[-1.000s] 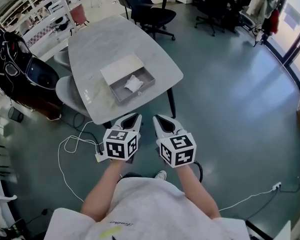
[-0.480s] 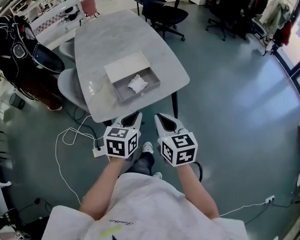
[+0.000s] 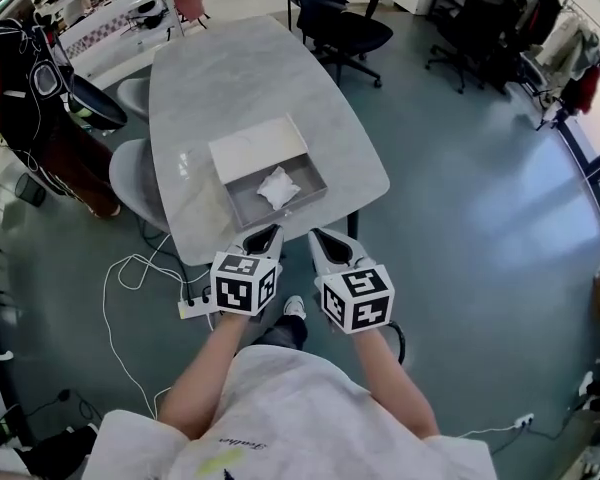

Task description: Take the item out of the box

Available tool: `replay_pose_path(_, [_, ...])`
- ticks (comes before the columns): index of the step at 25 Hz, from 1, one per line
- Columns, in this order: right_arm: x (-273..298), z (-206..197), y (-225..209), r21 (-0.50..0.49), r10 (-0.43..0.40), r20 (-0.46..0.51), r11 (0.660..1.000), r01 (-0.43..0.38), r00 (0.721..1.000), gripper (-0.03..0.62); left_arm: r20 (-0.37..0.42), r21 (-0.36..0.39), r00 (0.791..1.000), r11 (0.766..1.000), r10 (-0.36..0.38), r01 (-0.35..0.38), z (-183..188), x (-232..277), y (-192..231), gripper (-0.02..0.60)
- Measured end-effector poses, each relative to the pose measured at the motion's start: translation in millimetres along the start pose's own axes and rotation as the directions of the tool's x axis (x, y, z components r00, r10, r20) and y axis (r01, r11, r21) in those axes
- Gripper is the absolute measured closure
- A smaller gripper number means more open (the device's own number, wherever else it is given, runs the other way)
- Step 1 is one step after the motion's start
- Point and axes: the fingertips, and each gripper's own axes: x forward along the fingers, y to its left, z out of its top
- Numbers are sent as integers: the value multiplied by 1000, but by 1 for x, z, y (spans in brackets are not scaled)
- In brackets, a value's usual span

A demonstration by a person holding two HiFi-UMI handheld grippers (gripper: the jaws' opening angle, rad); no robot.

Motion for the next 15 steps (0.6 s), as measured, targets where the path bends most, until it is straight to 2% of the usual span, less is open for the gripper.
replay_pose_path(9, [61, 23, -30, 7, 11, -51, 1000, -11, 999, 589, -95, 42, 995, 999, -1, 5, 13, 53, 36, 560])
replay_pose_path(15, [94, 33, -45, -7, 14, -102, 1000, -15, 995, 589, -188, 53, 982, 998, -26, 37, 11, 87, 56, 558])
